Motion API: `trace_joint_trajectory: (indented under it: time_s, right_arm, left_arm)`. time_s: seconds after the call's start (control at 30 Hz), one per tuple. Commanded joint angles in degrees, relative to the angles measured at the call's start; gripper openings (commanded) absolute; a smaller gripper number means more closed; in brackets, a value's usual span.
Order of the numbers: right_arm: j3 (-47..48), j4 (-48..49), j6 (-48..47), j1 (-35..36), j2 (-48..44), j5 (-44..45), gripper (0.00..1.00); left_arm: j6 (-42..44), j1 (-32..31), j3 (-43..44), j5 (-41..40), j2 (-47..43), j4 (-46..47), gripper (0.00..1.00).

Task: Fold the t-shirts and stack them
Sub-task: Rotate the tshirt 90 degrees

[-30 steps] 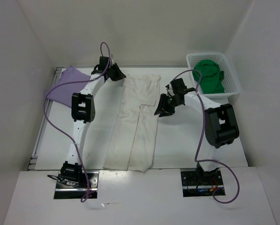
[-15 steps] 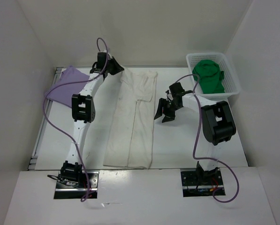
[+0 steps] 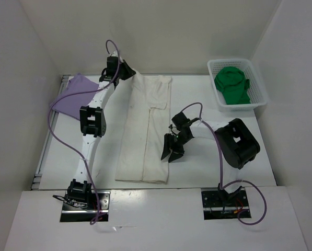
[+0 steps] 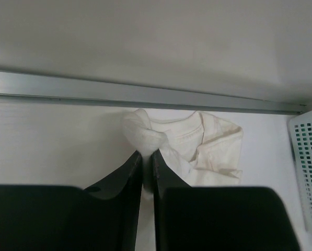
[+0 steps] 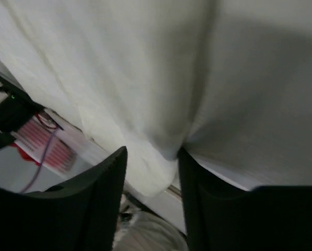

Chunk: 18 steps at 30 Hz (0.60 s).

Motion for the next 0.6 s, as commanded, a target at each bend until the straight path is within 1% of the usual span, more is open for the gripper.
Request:
trace_joint_trajectory:
  time_s: [0.0, 0.03, 0.07, 0.1, 0.13, 0.17, 0.3, 0.4, 0.57]
  right_arm:
    - [-3.7, 3.0, 3.7, -0.5, -1.7, 1.7, 0.46]
    - [-4.2, 3.0, 3.7, -0.5, -1.7, 2.5, 0.33]
    - [-4.2, 2.3, 3.7, -0.5, -2.3, 3.7, 0.13]
    - [-4.2, 1.3, 2.9, -0.5, -2.3, 4.8, 0.07]
    - [-4.2, 0.4, 2.0, -0.5, -2.9, 6.1, 0.02]
    - [-5.0, -0.1, 2.0, -0.5, -2.9, 6.7, 0.0]
    - [-9.4, -2.1, 1.5, -1.0, -5.9, 6.7, 0.0]
    - [-10.1, -3.3, 2.5, -1.0, -7.4, 5.8, 0.0]
    - [-9.0, -5.5, 2.5, -1.0, -7.4, 7.7, 0.0]
  left_arm:
    - [2.9, 0.5, -0.1, -1.2, 0.8, 1.3, 0.18]
    - [2.9, 0.5, -0.7, -1.2, 0.8, 1.3, 0.18]
    - [2.9, 1.0, -1.2, -1.2, 0.3, 1.3, 0.16]
    - [2.9, 1.1, -1.2, -1.2, 0.2, 1.3, 0.16]
    - [2.9, 1.1, -1.7, -1.2, 0.2, 1.3, 0.16]
    - [2.9, 1.1, -1.7, -1.2, 0.2, 1.3, 0.16]
    - [2.9, 2.2, -1.7, -1.2, 0.2, 1.8, 0.16]
    - [2.9, 2.2, -0.2, -1.2, 1.5, 1.8, 0.16]
    - [2.4, 2.2, 0.6, -0.1, 2.5, 3.7, 0.18]
